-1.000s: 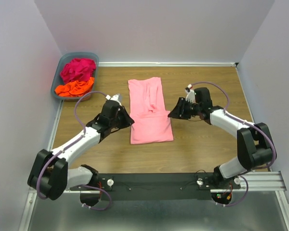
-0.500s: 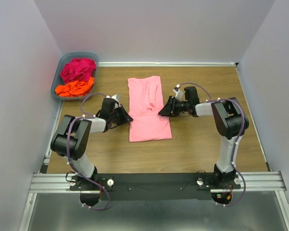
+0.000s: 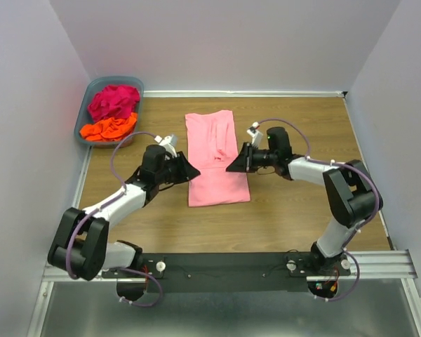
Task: Fold and stack the t-shirts
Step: Fold the tshirt
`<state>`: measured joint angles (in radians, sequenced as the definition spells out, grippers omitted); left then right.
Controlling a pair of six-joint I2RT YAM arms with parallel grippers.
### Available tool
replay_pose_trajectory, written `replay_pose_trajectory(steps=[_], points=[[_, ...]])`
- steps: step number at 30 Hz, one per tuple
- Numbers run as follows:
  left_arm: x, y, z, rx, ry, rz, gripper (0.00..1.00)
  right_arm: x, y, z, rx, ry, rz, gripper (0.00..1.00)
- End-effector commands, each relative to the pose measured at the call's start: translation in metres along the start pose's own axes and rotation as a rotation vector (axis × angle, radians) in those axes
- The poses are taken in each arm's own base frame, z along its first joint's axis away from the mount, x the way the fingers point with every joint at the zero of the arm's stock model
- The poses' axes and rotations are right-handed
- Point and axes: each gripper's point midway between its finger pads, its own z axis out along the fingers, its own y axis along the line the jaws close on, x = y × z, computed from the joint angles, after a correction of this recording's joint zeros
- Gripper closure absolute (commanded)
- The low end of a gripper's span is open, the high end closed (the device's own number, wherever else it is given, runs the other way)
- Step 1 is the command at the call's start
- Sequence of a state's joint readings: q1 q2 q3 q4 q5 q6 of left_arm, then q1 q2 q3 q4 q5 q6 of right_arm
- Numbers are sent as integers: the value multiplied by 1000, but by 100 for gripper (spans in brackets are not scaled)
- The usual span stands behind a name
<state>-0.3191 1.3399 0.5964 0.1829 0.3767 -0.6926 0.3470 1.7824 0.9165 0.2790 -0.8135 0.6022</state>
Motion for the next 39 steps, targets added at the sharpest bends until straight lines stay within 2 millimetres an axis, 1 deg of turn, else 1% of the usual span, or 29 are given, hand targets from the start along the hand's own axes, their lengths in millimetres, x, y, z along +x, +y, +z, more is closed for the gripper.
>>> replay_pose_trajectory(steps=[1,2,3,4,5,6,9,11,12,16,18,19,20,21,22,23,24,25,26,27,28,29,31,32,33,35,36,37,39], points=[[53,-17,-11,17,134,14,63,69,32,10,-63,158,14,71],[66,-14,-12,11,159,10,68,77,34,11,-67,165,11,76],[73,-13,-12,2,172,3,70,94,27,8,-55,187,54,78],[83,-13,-11,-2,193,3,71,96,29,9,-73,176,43,80],[92,-6,-11,-20,212,-9,78,102,24,8,-68,179,59,83],[96,-1,-10,-28,220,-14,82,108,16,9,-56,188,65,85],[105,17,-8,-93,223,-60,85,123,-5,10,-16,214,81,91],[108,29,-6,-137,222,-89,86,128,-27,10,32,213,96,93],[108,33,-5,-153,218,-95,86,128,-39,7,52,204,111,93],[119,47,-5,-201,240,-124,86,130,-63,-3,95,189,132,93],[127,52,-9,-219,270,-144,86,131,-65,-6,100,190,136,93],[128,49,-10,-211,280,-146,85,136,-64,-9,104,217,141,93],[121,42,-12,-196,264,-140,84,127,-55,-12,91,202,114,92],[120,43,-17,-218,263,-139,80,122,-51,-15,102,186,92,91],[108,36,-18,-212,225,-129,78,113,-39,-23,114,166,69,90],[94,26,-27,-201,178,-114,69,109,-34,-27,126,154,49,87],[93,28,-36,-236,180,-110,53,105,-30,-32,139,144,28,84],[82,30,-41,-267,134,-96,47,102,-31,-38,196,136,33,81],[71,23,-51,-276,106,-85,41,92,-21,-45,206,101,1,73],[65,21,-54,-284,87,-74,40,87,-18,-50,225,84,-16,68],[60,23,-58,-307,70,-64,40,87,-25,-57,305,80,-1,64],[52,19,-61,-315,53,-46,37,85,-27,-61,344,74,-4,54],[52,25,-65,-360,61,-31,33,86,-39,-74,467,84,-11,44],[53,25,-65,-362,68,-25,32,80,-39,-76,504,74,-24,39],[56,28,-63,-373,87,-14,30,83,-48,-84,597,85,-29,30],[58,36,-59,-410,99,9,29,80,-51,-89,673,91,-47,26],[64,40,-56,-434,132,27,29,70,-47,-89,698,74,-62,23],[65,43,-54,-454,139,40,29,74,-54,-93,768,90,-68,22],[70,45,-48,-482,170,70,29,65,-55,-96,830,69,-78,21]])
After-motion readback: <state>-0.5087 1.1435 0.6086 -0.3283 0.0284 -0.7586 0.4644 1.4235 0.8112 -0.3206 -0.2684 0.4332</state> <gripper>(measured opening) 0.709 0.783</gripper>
